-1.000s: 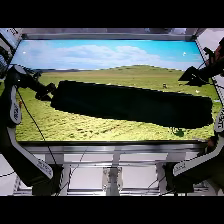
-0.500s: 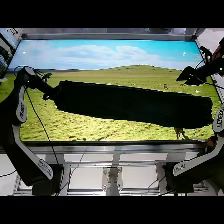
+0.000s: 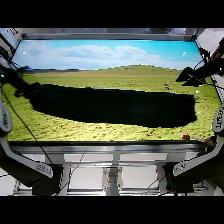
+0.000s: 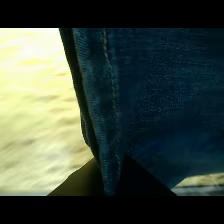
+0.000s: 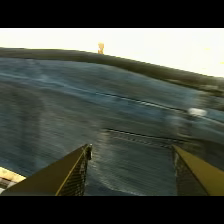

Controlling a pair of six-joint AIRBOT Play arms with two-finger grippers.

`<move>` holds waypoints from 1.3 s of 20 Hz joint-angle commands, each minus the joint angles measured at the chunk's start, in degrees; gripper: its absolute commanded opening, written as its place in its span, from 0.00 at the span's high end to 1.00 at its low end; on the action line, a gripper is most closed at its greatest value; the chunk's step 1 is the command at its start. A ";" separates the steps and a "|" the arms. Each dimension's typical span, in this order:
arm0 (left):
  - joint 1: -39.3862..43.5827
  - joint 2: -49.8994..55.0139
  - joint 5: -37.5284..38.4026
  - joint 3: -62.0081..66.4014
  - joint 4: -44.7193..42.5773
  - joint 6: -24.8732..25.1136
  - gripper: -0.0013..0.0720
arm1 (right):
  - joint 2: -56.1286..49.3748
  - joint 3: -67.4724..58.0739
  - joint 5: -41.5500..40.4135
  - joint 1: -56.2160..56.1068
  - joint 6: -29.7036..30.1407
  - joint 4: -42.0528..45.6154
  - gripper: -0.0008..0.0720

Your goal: Fold the clothes and pants, and hang the long-sleeved shirts on hangers.

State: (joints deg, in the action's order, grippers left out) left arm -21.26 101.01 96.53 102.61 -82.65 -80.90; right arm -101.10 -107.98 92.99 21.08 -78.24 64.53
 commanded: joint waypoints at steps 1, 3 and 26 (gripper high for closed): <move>-2.91 -7.45 1.25 0.07 -6.69 -0.04 0.95 | 0.04 -0.04 0.46 -1.73 -0.66 -0.31 0.24; -2.43 -10.25 1.22 0.07 -5.55 -0.04 0.95 | 0.04 -0.04 0.44 -3.61 -0.63 -0.28 0.24; 38.29 -9.11 -14.47 0.11 26.12 -3.74 0.95 | 0.28 -0.04 2.01 -8.96 -0.72 -0.24 0.24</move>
State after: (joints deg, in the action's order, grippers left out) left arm 14.83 90.41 82.72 102.65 -59.37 -83.77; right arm -100.88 -107.98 94.87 12.16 -78.96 64.31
